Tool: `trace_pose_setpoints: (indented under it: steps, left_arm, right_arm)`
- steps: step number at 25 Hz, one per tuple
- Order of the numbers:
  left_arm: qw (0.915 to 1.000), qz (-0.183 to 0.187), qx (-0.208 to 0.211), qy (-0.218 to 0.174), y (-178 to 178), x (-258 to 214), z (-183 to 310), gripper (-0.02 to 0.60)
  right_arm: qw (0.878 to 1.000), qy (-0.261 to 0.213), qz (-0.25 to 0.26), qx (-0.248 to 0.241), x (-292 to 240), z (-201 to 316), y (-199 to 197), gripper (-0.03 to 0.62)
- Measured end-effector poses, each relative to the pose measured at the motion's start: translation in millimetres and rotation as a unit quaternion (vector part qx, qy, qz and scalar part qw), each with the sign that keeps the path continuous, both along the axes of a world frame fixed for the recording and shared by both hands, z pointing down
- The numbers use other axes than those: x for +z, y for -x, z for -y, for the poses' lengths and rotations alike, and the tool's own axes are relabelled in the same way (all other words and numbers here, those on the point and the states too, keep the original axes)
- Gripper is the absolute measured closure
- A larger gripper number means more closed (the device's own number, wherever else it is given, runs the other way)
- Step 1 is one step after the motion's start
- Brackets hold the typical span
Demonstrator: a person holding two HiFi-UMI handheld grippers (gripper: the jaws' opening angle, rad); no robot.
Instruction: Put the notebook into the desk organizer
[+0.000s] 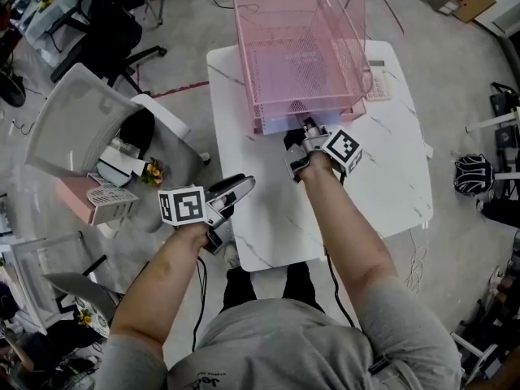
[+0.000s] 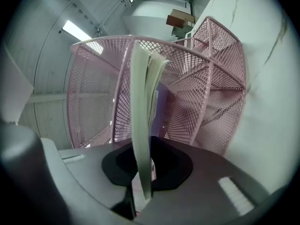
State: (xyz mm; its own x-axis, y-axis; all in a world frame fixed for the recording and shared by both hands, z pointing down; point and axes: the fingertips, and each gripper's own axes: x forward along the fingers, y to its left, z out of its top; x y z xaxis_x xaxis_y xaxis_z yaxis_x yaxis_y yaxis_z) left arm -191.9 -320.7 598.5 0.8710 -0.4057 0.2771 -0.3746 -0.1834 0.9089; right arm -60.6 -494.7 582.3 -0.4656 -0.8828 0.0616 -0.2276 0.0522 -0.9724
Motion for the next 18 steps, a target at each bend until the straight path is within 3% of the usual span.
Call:
trace_pose_setpoints:
  steps: [8,18]
  left_arm:
    - [1.0000,0.004,0.005,-0.007,5,-5,-15,0.328]
    - [1.0000,-0.001,-0.001,0.000,16,-3,-43,0.328]
  right_arm:
    - [0.999,0.039,0.014,0.019,3,0,-2,0.554]
    - [0.996,0.085,-0.012,0.032,8,-14,-11,0.467]
